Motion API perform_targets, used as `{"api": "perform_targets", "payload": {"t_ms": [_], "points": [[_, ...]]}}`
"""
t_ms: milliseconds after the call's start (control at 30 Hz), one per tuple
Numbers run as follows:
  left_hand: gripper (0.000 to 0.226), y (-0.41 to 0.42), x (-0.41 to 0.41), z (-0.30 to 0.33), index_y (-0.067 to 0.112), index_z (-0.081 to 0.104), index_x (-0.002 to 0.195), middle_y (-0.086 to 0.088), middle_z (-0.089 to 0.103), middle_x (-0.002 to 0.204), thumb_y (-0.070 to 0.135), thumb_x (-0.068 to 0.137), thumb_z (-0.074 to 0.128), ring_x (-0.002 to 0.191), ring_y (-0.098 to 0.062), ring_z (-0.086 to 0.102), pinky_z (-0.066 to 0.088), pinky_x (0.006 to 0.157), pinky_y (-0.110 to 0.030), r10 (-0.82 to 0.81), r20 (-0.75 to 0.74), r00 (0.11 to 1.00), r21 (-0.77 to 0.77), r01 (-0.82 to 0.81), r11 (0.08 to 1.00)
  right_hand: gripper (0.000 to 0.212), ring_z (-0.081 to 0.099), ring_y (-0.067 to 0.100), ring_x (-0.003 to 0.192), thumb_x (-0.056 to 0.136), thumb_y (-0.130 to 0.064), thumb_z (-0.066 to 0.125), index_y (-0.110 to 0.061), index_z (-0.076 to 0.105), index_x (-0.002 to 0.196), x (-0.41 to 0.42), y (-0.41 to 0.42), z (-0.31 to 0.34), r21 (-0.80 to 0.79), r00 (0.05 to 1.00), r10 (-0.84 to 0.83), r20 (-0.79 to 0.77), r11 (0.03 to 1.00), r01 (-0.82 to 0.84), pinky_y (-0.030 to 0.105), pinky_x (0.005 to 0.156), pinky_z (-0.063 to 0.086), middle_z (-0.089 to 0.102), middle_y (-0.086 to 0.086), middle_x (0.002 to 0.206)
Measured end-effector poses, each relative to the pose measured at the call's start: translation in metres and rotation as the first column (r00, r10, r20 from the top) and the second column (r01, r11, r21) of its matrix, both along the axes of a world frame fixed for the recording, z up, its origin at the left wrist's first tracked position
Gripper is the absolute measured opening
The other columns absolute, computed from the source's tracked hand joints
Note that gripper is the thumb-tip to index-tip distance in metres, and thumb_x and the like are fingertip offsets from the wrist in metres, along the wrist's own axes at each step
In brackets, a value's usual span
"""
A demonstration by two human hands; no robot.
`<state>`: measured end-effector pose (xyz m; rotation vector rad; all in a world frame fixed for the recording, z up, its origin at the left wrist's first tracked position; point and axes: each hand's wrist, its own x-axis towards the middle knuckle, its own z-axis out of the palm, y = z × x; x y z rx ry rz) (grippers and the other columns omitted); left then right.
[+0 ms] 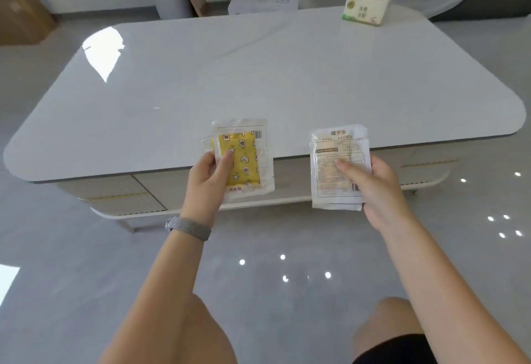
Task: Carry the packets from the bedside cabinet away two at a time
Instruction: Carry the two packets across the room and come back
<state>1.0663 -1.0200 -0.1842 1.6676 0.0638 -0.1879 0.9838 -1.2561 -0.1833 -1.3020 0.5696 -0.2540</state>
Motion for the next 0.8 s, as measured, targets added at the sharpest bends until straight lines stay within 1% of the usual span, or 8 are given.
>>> {"api": "perform_targets", "payload": {"t_ms": [100,267,400,533,600,667,733,800], "points": [[0.030,0.004,-0.011,-0.030,-0.001,0.063,0.109,-0.012,0.072,0.107,0.026,0.097,0.056,0.096,-0.022,0.071,0.060,0.080,-0.036,0.021,0.001,1.000,-0.033,-0.021,0.999,0.014,0.073,0.015,0.082,0.087,-0.006,0.068,-0.011,0.068,0.100,0.007,0.009,-0.040,0.008,0.997,0.076,0.006,0.997,-0.076,0.029,0.067,0.060,0.076,0.003,0.091],[0.022,0.014,-0.045,-0.064,0.010,0.064,0.107,-0.006,0.074,0.106,0.026,0.097,0.054,0.093,-0.019,0.072,0.060,0.076,-0.033,-0.032,-0.187,0.982,0.011,0.034,0.999,0.016,0.072,0.012,0.091,0.089,-0.010,0.068,-0.013,0.067,0.104,0.015,0.026,-0.080,0.004,0.977,0.202,-0.066,0.979,-0.203,0.026,0.077,0.058,0.076,-0.001,0.097],[0.029,0.022,-0.025,-0.053,0.002,0.063,0.111,-0.009,0.073,0.105,0.026,0.098,0.054,0.095,-0.022,0.072,0.060,0.078,-0.034,0.055,-0.136,0.989,0.010,-0.054,0.998,0.012,0.069,0.012,0.088,0.092,-0.011,0.064,-0.016,0.066,0.103,0.032,0.033,-0.103,0.020,0.966,0.229,-0.122,0.973,-0.228,0.024,0.072,0.055,0.073,-0.003,0.097],[0.041,0.020,-0.015,-0.047,-0.009,0.058,0.111,-0.021,0.069,0.111,0.030,0.098,0.056,0.105,-0.035,0.067,0.055,0.091,-0.051,0.132,-0.086,0.987,0.042,-0.129,0.991,0.016,0.069,0.016,0.090,0.093,-0.010,0.063,-0.014,0.064,0.108,0.051,0.039,-0.126,0.082,0.947,0.293,-0.133,0.955,-0.284,0.030,0.075,0.055,0.073,-0.001,0.098],[0.040,0.017,-0.016,-0.047,-0.007,0.058,0.111,-0.017,0.070,0.106,0.030,0.098,0.056,0.106,-0.037,0.066,0.054,0.092,-0.053,0.137,-0.103,0.985,0.033,-0.134,0.990,0.020,0.069,0.018,0.096,0.093,-0.010,0.064,-0.013,0.063,0.112,0.057,0.041,-0.137,0.102,0.936,0.330,-0.122,0.942,-0.319,0.033,0.083,0.056,0.073,0.001,0.102],[0.036,0.016,-0.017,-0.048,-0.005,0.061,0.109,-0.011,0.072,0.105,0.029,0.098,0.056,0.101,-0.032,0.070,0.056,0.089,-0.049,0.110,-0.160,0.981,-0.013,-0.113,0.993,0.024,0.070,0.013,0.094,0.093,-0.011,0.064,-0.012,0.062,0.117,0.063,0.042,-0.145,0.064,0.926,0.358,-0.119,0.934,-0.352,0.027,0.081,0.056,0.073,0.002,0.105],[0.028,0.019,-0.018,-0.051,0.002,0.065,0.108,-0.010,0.075,0.104,0.027,0.098,0.055,0.096,-0.027,0.072,0.057,0.087,-0.045,0.065,-0.239,0.969,-0.073,-0.085,0.994,0.023,0.070,0.007,0.089,0.094,-0.011,0.063,-0.012,0.061,0.117,0.068,0.044,-0.150,-0.010,0.920,0.368,-0.134,0.928,-0.372,0.017,0.068,0.054,0.072,0.001,0.106],[0.025,0.023,-0.019,-0.053,0.006,0.066,0.106,-0.009,0.075,0.101,0.026,0.098,0.055,0.093,-0.025,0.073,0.058,0.084,-0.042,0.067,-0.244,0.967,-0.079,-0.089,0.993,0.022,0.069,0.010,0.093,0.094,-0.011,0.061,-0.014,0.060,0.116,0.073,0.046,-0.155,-0.133,0.911,0.373,-0.177,0.908,-0.398,0.020,0.070,0.054,0.071,0.000,0.107]]}}
